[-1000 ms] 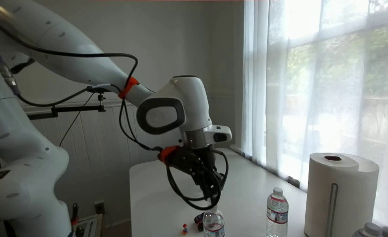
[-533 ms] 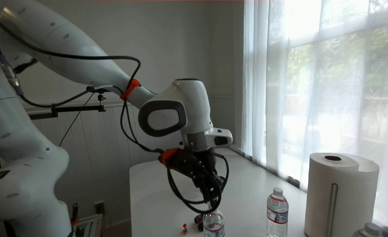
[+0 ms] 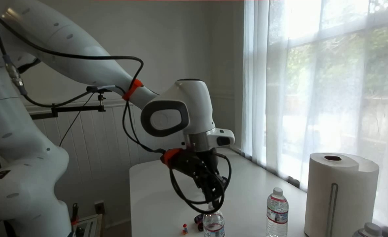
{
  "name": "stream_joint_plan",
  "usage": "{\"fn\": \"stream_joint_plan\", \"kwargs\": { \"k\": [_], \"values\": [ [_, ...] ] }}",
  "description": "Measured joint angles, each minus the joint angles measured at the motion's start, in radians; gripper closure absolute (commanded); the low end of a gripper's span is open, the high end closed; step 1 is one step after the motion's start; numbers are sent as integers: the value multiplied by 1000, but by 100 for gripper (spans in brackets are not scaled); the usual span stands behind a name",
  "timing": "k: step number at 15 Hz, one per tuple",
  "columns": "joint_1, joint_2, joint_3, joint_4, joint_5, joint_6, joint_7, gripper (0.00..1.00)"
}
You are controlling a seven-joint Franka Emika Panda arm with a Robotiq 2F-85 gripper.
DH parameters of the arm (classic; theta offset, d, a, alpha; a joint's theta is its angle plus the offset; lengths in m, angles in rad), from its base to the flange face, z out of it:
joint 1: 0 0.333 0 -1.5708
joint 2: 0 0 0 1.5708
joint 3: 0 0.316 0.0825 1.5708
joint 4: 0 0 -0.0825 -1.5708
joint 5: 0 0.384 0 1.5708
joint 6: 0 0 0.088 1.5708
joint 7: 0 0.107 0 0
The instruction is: Cover the lid on the open bottle
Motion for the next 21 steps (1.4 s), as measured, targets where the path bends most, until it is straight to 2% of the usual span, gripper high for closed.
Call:
{"fn": "stream_joint_plan", "kwargs": {
  "k": [21],
  "values": [
    [0,14,0,8,0,0,-1,72]
  ]
}}
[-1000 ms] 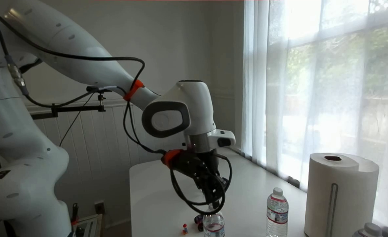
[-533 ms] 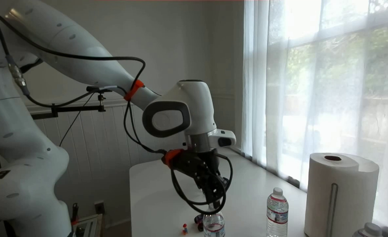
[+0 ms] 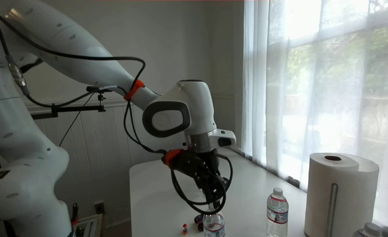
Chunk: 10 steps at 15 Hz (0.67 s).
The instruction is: Cover the lid on the open bottle
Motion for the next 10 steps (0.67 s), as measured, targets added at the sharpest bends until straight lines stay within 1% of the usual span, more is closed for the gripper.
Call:
{"fn": "stream_joint_plan", "kwargs": {
  "k": [4,10],
  "values": [
    [0,0,0,0,0,0,0,73],
    [0,0,0,0,0,0,0,71]
  ]
}}
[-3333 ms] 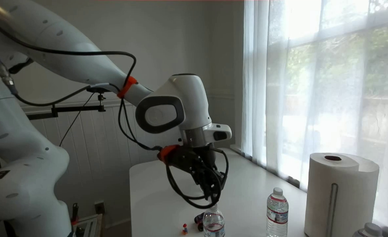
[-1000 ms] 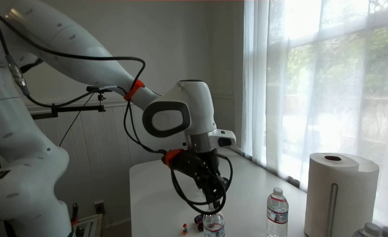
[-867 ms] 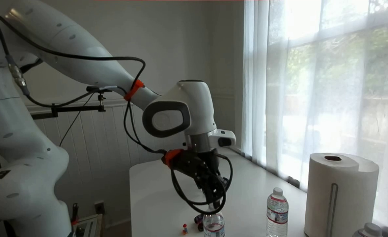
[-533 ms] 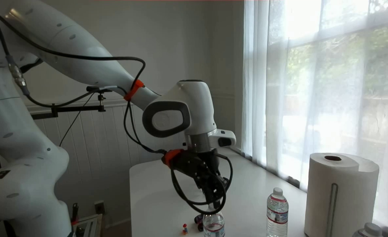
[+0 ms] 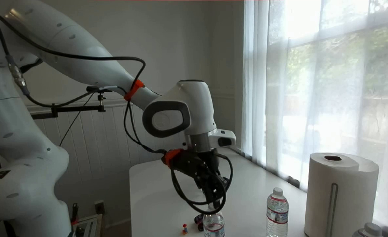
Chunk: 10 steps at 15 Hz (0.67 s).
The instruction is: Cover the lid on the open bottle
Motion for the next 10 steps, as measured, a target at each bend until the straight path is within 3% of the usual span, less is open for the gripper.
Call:
{"fn": "stream_joint_plan", "kwargs": {
  "k": [10],
  "values": [
    [0,-5,0,0,0,-8,-2,71]
  ]
}}
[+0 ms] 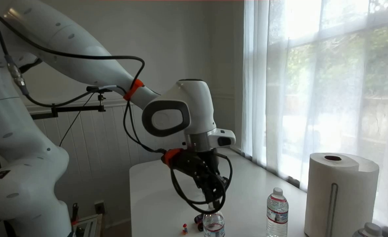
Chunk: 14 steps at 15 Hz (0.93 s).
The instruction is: Cover the lid on the open bottle
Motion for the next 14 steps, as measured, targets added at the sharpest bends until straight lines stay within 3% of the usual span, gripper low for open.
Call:
{"fn": "stream_joint_plan", "kwargs": {
  "k": [14],
  "values": [
    [0,-3,0,0,0,-24,-4,69]
  ]
}}
